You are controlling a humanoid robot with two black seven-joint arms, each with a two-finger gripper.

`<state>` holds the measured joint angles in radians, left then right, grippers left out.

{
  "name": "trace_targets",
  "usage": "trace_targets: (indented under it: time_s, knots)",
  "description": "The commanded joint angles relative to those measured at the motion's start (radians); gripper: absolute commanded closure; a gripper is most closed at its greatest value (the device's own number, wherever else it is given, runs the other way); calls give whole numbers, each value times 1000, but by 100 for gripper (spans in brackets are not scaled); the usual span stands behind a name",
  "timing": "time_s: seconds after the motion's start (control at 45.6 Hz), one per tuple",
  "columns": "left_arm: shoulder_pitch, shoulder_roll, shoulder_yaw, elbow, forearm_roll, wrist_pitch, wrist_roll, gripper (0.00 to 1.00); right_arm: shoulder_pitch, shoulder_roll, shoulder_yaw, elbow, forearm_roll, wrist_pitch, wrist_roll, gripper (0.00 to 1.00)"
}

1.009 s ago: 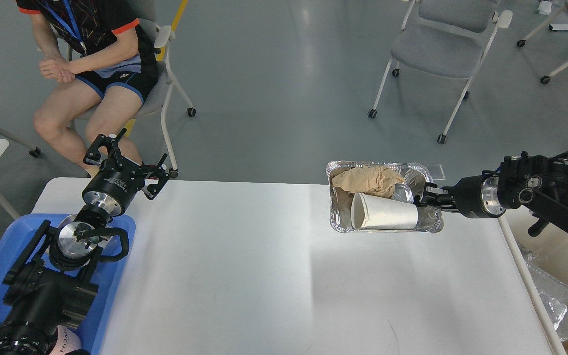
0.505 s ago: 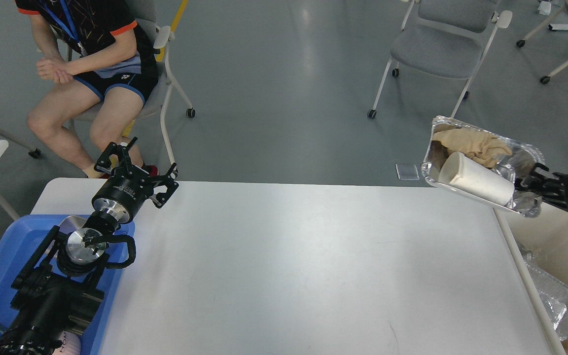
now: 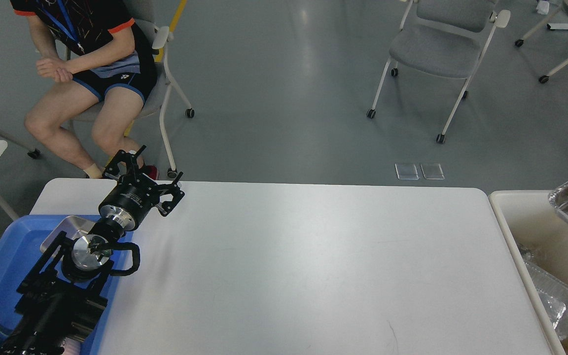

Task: Tidy desktop
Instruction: 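Drop the foil tray with its contents into the white bin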

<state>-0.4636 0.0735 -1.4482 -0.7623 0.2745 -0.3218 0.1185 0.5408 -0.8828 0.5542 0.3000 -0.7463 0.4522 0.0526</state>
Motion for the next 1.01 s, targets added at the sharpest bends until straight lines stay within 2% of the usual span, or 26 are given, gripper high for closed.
trace_targets:
  time_s: [0.0,0.044,0.066,0.132,0.197,0.285,0.439,0.636,0.768,0.855,0.987]
  knots:
    - [5,2,2,0,0,0,0,3,2,77,3,-113,2,-26,6,74]
    - [10,2,2,0,0,1,0,3,2,93,3,-125,2,-39,6,68]
    - [10,2,2,0,0,1,0,3,2,99,3,-127,2,-49,6,60]
    - [11,2,2,0,0,0,-2,3,1,116,6,-128,2,-88,7,25]
    - [16,3,2,0,0,0,-3,3,-2,143,16,-130,7,-148,7,1]
    - [16,3,2,0,0,0,-3,3,-8,176,19,-131,38,-197,7,0]
    - [16,5,0,0,0,0,-3,3,19,183,42,-128,201,-196,0,0]
    - [16,3,2,0,2,1,-6,3,198,301,101,-119,335,-201,10,0]
    - [20,2,2,-2,2,1,0,3,268,442,284,-116,387,-198,32,0]
    - [28,3,2,-5,2,1,1,3,278,496,444,-98,407,-187,55,0]
    - [28,3,0,-5,2,3,1,3,263,557,622,36,413,-127,85,0]
